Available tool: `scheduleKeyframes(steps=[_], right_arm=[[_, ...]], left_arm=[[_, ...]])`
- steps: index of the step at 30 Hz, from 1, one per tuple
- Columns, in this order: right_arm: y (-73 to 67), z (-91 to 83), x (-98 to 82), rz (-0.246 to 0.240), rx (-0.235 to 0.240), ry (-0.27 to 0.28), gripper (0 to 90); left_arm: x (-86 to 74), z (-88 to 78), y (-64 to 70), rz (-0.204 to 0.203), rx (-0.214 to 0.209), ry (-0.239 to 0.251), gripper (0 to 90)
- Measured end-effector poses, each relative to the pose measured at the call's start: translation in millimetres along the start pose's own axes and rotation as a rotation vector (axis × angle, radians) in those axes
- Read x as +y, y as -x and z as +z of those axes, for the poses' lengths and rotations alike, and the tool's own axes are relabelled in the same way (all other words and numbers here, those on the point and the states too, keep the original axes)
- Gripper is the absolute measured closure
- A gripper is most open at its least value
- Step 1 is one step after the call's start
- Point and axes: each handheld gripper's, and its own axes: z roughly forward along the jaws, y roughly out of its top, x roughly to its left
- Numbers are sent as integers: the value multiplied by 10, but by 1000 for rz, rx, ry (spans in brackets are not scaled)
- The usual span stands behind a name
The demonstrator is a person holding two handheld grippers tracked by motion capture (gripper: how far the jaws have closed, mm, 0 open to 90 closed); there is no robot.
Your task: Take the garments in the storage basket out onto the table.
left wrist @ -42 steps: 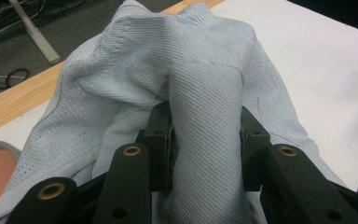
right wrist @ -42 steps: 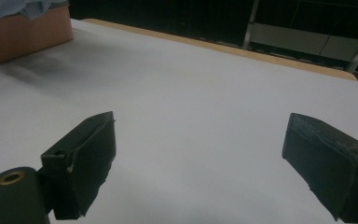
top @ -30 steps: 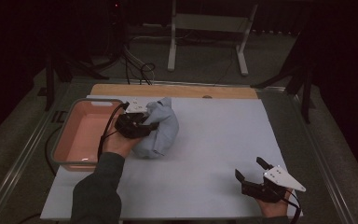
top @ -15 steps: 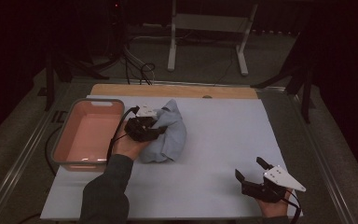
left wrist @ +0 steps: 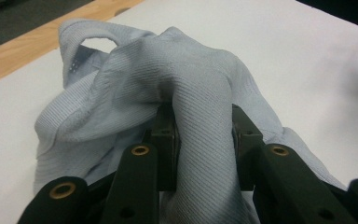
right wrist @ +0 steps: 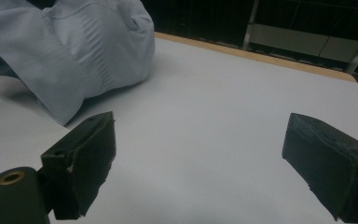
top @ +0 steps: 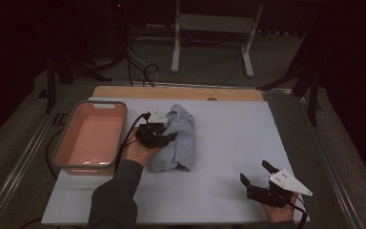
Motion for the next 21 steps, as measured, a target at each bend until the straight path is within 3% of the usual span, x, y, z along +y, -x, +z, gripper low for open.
scheduleKeyframes(steps=[7, 13, 14, 18, 21], right_arm=[[-5, 2, 0, 0, -1, -2, 99], [0, 0, -1, 0, -2, -2, 99], [0, 0, -1, 0, -2, -2, 99], [-3, 3, -1, 1, -1, -3, 99], [-4, 5, -1, 0, -2, -4, 99]], left_arm=[[2, 141, 92, 25, -37, -29, 657], [4, 241, 158, 40, -33, -46, 635], [4, 241, 158, 40, -33, -46, 591], [-1, 251, 135, 15, -28, -47, 497], [-13, 227, 107, -24, -26, -16, 407]])
